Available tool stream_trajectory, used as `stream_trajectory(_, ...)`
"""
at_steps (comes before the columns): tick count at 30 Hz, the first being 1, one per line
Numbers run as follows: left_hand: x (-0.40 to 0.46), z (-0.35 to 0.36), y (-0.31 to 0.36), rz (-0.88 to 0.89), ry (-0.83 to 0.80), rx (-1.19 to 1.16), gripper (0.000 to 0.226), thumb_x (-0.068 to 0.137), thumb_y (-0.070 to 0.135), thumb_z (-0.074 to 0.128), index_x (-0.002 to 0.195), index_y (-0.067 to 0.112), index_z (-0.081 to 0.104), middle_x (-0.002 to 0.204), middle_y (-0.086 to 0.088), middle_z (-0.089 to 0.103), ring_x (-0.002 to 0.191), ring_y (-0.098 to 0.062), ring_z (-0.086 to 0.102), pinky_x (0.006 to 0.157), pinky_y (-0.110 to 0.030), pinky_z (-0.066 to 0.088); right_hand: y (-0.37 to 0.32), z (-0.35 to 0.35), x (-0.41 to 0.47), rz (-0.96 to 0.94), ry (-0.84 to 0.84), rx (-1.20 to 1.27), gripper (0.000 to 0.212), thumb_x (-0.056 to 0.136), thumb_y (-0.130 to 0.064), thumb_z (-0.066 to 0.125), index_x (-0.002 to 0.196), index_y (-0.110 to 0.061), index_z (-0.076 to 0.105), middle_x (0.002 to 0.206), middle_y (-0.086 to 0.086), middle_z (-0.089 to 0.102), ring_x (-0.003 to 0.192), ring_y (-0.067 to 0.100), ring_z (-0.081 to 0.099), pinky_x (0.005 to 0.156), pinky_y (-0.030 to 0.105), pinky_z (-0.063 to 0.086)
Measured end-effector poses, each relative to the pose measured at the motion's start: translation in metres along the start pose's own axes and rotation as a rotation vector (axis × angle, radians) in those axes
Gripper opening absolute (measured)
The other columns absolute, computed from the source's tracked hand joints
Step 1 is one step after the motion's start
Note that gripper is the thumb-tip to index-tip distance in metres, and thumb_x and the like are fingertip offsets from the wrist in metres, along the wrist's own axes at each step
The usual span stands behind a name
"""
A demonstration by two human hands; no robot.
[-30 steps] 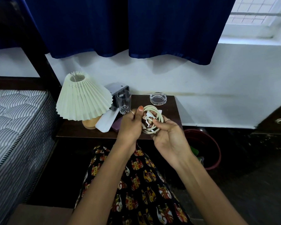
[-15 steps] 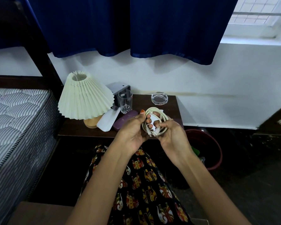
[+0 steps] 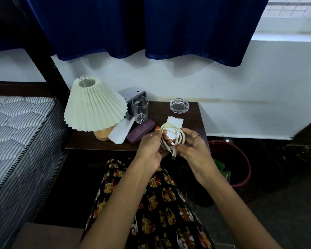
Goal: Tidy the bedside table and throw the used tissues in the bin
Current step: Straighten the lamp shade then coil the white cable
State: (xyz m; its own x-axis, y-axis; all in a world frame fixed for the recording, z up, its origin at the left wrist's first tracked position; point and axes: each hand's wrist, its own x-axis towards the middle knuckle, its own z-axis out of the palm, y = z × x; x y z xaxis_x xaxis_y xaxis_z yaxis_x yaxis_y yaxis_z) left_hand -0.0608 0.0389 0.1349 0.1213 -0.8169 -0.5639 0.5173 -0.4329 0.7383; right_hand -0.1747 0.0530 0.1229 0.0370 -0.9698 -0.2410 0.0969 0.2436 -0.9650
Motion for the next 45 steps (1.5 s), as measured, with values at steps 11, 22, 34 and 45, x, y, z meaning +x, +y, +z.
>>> stream_trajectory(11, 0.065, 0.02, -0.052, 0.022, 0.041, 0.243, 0.027, 0.1, 0.019, 0.04, 0.087, 0.006, 0.059, 0.07, -0.008, 0.065, 0.059, -0.016, 0.063, 0.055, -0.027, 0.056, 0.038, -0.042, 0.048, 0.038, 0.148, -0.173, 0.046, 0.081, 0.005, 0.064, 0.122, -0.013, 0.053, 0.098, 0.0, 0.068, 0.088, 0.009, 0.066, 0.079, 0.025, 0.054)
stream_trajectory(22, 0.148, 0.044, -0.074, 0.106, 0.033, 0.632, 0.019, 0.092, 0.015, 0.055, 0.1, 0.003, 0.068, 0.087, -0.007, 0.068, 0.077, -0.019, 0.067, 0.079, -0.039, 0.058, 0.079, -0.092, 0.137, 0.124, 0.226, -0.283, 0.047, 0.08, 0.007, 0.061, 0.123, -0.011, 0.057, 0.106, 0.007, 0.071, 0.098, 0.023, 0.068, 0.088, 0.048, 0.055)
stream_trajectory(34, 0.199, 0.06, -0.053, 0.632, -0.087, 0.954, 0.018, 0.083, 0.008, 0.067, 0.1, 0.008, 0.071, 0.096, -0.003, 0.073, 0.086, -0.013, 0.068, 0.078, -0.011, 0.047, 0.059, -0.105, 0.21, -0.228, 0.211, -0.595, 0.028, 0.08, 0.008, 0.06, 0.102, -0.008, 0.066, 0.093, 0.003, 0.07, 0.087, 0.011, 0.066, 0.085, 0.025, 0.052)
stream_trajectory(45, 0.217, 0.036, -0.088, 1.166, -0.41, 1.678, 0.027, 0.065, 0.006, 0.078, 0.088, 0.012, 0.065, 0.086, -0.004, 0.062, 0.071, -0.02, 0.062, 0.042, -0.029, 0.05, 0.11, -0.131, 0.21, -0.486, 0.128, -0.831, 0.039, 0.066, 0.021, 0.058, 0.095, -0.004, 0.065, 0.112, 0.006, 0.066, 0.103, 0.014, 0.062, 0.092, 0.016, 0.046)
